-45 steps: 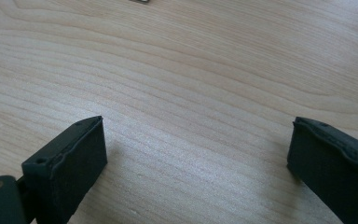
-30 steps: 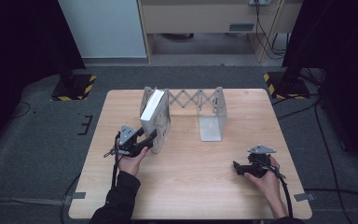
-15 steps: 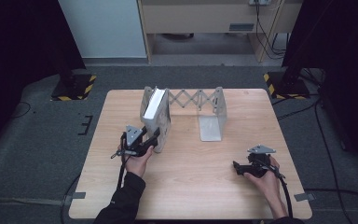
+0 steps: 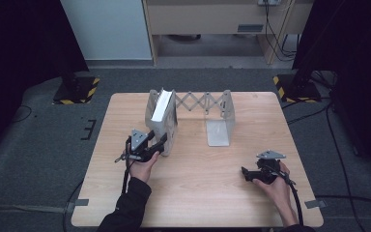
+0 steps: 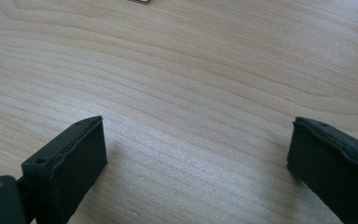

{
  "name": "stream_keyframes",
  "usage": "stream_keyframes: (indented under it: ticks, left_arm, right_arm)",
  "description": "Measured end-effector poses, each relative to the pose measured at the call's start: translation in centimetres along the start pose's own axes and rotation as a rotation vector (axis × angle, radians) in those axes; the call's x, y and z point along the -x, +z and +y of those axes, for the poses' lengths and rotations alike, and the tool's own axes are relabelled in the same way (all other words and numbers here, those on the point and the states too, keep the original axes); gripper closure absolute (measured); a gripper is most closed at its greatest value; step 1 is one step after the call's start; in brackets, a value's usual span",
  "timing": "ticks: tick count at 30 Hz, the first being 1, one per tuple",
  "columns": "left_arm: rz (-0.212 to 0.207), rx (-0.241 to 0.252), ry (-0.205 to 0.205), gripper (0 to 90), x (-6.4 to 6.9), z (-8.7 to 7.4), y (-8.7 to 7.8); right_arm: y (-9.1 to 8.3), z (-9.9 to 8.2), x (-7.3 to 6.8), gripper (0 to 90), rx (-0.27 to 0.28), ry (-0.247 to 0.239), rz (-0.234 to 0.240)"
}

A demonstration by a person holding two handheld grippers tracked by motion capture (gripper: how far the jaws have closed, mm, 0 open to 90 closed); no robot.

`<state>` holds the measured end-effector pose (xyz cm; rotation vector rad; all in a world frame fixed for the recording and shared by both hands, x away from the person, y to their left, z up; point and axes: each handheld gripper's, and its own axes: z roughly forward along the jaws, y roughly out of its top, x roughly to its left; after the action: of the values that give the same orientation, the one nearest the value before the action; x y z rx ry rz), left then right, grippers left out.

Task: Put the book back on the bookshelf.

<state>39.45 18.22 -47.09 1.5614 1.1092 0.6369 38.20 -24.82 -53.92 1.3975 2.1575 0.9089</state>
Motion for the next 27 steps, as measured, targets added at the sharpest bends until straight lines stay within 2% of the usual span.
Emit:
stream_keyframes:
  ticks: [4, 7, 11, 15, 27]
  left_arm:
    - [-0.031, -0.011, -0.025, 50.6, -0.5, -0.4, -0.6]
    - [-0.036, -0.014, -0.017, 51.8, -0.4, -0.3, -0.5]
    - [-0.065, -0.023, -0.015, 55.2, 0.0, -0.4, -0.3]
    - [-0.044, -0.03, 0.011, 52.7, 0.6, -0.4, 0.2]
    - [-0.039, -0.035, 0.02, 49.7, 1.1, 0.0, 1.5]
  right_arm:
    - [0.0, 0.0, 0.0, 4.8, 0.0, 0.001, 0.0]
    - [0.0, 0.0, 0.0, 4.9, 0.001, -0.003, -0.001]
    - [0.0, 0.0, 0.0, 4.9, 0.001, -0.002, 0.0]
    - [0.0, 0.0, 0.0, 4.9, 0.001, -0.003, -0.001]
    - [0.0, 0.0, 0.0, 5.0, 0.001, -0.002, 0.0]
